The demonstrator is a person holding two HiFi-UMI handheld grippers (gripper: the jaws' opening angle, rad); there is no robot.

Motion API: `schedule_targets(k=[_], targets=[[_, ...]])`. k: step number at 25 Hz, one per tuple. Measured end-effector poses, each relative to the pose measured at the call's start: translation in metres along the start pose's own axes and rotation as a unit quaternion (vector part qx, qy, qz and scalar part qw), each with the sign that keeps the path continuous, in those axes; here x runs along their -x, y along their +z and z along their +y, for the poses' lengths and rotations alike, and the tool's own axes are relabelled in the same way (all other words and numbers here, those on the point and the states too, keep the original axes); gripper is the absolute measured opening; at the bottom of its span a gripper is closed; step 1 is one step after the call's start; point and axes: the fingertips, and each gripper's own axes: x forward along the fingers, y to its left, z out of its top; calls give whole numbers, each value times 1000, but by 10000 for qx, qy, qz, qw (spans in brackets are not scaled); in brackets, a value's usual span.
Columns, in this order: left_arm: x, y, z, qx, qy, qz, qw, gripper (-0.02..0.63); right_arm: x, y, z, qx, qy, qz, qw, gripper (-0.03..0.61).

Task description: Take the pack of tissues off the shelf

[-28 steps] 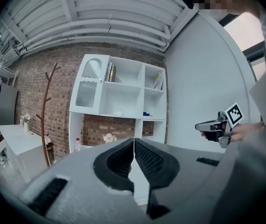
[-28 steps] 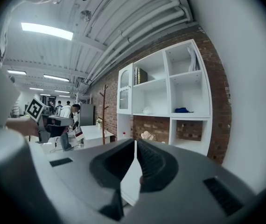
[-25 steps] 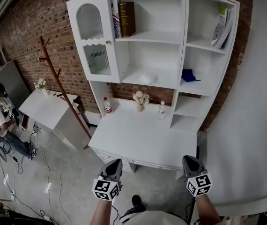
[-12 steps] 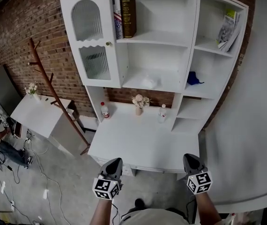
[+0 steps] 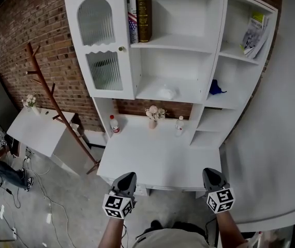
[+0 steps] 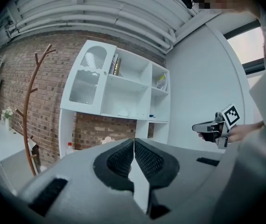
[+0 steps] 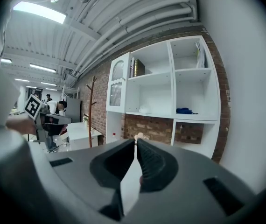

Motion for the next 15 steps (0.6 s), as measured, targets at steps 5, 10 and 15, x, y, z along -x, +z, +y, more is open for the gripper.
schedule_targets(k=[5, 10, 15], targets=[[-10, 1, -2, 15, -123, 7, 9999, 26, -2, 6, -3, 25, -62, -20, 10000, 34], [-22, 4, -4, 10, -113, 13, 9999, 26, -11, 8, -14, 10, -55, -29, 10000, 34], [-39, 3, 6, 142, 76, 42, 9999, 26, -31, 15, -30, -64, -11, -123, 9999, 34]])
